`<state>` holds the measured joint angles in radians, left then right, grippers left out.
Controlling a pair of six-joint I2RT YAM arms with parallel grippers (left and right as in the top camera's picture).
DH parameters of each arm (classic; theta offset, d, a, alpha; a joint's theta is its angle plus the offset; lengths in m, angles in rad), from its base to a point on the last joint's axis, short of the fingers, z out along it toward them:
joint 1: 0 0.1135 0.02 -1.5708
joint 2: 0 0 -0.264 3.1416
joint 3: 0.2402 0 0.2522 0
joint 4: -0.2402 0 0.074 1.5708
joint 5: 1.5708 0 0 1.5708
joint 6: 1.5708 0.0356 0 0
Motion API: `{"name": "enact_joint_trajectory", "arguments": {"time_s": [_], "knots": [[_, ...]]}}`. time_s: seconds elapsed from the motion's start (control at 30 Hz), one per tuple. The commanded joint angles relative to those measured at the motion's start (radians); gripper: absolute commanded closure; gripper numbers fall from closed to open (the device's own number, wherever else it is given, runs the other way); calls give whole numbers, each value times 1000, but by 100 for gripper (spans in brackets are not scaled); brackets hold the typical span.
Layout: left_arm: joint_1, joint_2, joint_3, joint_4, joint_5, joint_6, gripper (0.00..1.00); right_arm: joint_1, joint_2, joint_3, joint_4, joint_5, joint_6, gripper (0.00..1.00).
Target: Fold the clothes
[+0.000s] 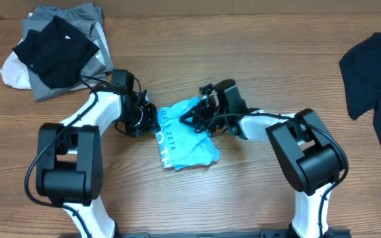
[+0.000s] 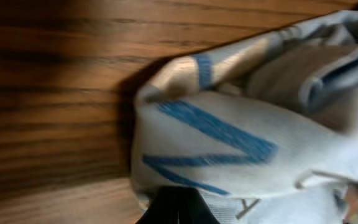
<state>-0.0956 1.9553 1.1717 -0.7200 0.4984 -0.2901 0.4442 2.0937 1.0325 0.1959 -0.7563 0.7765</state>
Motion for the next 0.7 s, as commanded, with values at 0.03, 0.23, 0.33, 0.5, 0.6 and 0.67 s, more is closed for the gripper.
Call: {"name": "enact_joint_trajectory", "arguments": {"time_s": [0.03, 0.23, 0.33, 0.5, 0.6, 0.67], "knots": [[31, 51, 16, 14, -61, -3, 96, -50, 22, 3, -7, -16, -22, 96], [64, 4, 69, -57, -61, 1, 96, -52, -53, 3, -11, -13, -21, 96], [61, -42, 121, -106, -60, 25, 96, -52, -129, 4, -19, 2, -21, 96], [33, -108, 176, -117, -35, 24, 96, -52, -229, 5, -22, 22, -10, 96], [-8, -114, 186, -80, 18, 24, 96, -52, -237, 4, -32, 0, 3, 96], [-47, -104, 186, -52, 35, 24, 96, -47, -237, 4, -92, -8, 8, 96]]}}
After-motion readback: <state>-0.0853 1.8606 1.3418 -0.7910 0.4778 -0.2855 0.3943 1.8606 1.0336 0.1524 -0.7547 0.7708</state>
